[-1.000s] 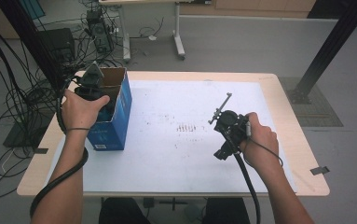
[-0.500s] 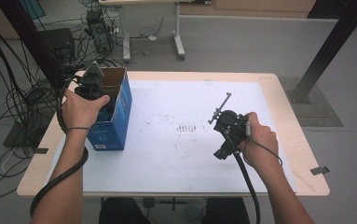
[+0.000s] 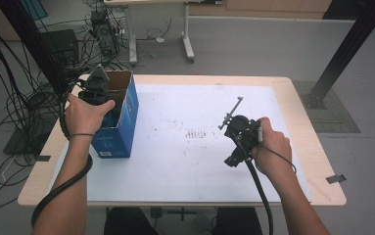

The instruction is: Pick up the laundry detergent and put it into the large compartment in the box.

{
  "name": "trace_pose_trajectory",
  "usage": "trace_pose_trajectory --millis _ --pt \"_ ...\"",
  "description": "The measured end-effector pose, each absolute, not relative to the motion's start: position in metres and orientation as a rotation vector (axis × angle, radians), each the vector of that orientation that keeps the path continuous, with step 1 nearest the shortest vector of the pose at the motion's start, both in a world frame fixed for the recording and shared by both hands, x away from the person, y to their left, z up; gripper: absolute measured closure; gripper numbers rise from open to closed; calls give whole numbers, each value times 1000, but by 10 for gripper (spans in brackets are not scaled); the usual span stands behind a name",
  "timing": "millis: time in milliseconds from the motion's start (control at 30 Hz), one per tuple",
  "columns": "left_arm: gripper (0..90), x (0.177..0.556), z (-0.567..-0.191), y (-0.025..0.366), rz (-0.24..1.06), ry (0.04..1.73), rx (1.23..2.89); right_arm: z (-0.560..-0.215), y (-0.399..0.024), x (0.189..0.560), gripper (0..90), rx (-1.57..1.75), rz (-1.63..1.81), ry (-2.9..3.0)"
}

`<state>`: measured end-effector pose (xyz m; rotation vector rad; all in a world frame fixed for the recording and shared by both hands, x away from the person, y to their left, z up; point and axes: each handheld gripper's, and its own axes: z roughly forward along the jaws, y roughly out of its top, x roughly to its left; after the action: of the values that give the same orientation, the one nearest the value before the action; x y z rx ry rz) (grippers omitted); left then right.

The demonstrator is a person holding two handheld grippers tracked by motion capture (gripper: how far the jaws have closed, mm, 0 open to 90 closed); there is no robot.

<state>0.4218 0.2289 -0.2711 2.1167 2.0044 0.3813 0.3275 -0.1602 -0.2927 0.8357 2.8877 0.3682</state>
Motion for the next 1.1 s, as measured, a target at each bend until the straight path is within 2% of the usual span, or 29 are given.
trace_pose_trajectory --millis 1100 --pt "374 421 -271 229 380 2006 2112 -293 -159 328 55 833 372 2887"
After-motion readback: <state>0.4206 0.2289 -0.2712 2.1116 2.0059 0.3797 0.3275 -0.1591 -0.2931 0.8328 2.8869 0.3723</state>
